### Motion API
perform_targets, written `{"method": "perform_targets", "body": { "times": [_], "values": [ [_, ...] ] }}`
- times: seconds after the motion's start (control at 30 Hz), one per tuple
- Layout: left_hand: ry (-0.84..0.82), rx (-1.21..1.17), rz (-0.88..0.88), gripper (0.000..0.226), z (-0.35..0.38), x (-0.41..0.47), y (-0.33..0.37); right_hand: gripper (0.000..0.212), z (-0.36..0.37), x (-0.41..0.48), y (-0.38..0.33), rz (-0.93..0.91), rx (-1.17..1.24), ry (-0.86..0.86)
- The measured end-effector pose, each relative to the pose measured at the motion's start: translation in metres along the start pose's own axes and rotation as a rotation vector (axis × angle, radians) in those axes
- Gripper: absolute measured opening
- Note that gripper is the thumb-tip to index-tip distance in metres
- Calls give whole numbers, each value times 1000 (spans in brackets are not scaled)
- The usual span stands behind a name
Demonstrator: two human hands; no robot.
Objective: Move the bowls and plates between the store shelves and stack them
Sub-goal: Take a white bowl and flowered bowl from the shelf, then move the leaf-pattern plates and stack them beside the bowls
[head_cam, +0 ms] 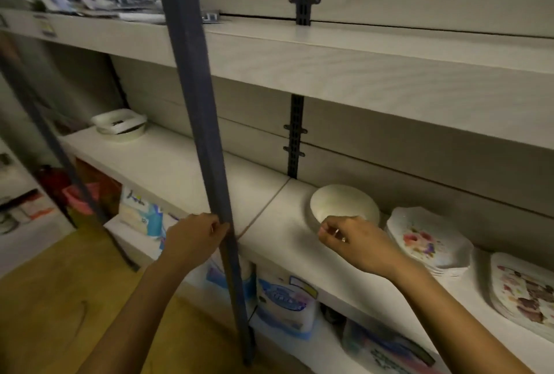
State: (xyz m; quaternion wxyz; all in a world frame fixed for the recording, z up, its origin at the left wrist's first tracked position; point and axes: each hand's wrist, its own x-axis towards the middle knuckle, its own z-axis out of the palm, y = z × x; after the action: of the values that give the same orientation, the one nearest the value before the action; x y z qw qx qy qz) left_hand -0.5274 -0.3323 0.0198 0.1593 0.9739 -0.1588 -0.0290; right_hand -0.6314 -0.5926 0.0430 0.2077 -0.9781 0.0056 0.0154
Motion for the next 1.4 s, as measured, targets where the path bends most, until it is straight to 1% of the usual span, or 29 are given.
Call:
{"method": "perform_targets", "body": {
  "times": [0.07,0.2,0.27,0.33,0.47,0.7,0.8,0.93,1.13,1.23,1.3,1.4],
  "values": [
    [17,9,-18,23,-8,-5,-25,29,10,12,-23,-29,5,-7],
    [-7,-12,-91,35,-32,-14,-86,25,36,38,-80,-99,52,-30],
    [3,0,-107,37,-45,-18,-118,21,50,52,-110,-142,75,-43],
    [22,14,-117,36,-57,-22,-149,21,63,67,-140,-170,96,-49],
    [62,55,-110,28,-81,-27,-201,20,85,96,-191,-203,97,-44],
    [106,-10,-112,27,-109,-28,-283,24,114,151,-261,-217,124,-51],
    [115,0,-141,28,-114,-15,-313,26,123,180,-281,-215,90,-44],
    [146,-4,-204,23,-119,11,-348,26,136,230,-299,-204,58,-50],
    [153,29,-254,17,-135,75,-399,29,158,320,-321,-173,46,-46],
    [140,20,-244,21,-150,114,-410,29,158,359,-326,-165,51,-32],
    [166,23,-229,21,-157,139,-416,29,156,383,-327,-156,48,-26],
    [192,-32,-225,18,-157,173,-425,29,157,414,-329,-148,35,-22]
  ]
}}
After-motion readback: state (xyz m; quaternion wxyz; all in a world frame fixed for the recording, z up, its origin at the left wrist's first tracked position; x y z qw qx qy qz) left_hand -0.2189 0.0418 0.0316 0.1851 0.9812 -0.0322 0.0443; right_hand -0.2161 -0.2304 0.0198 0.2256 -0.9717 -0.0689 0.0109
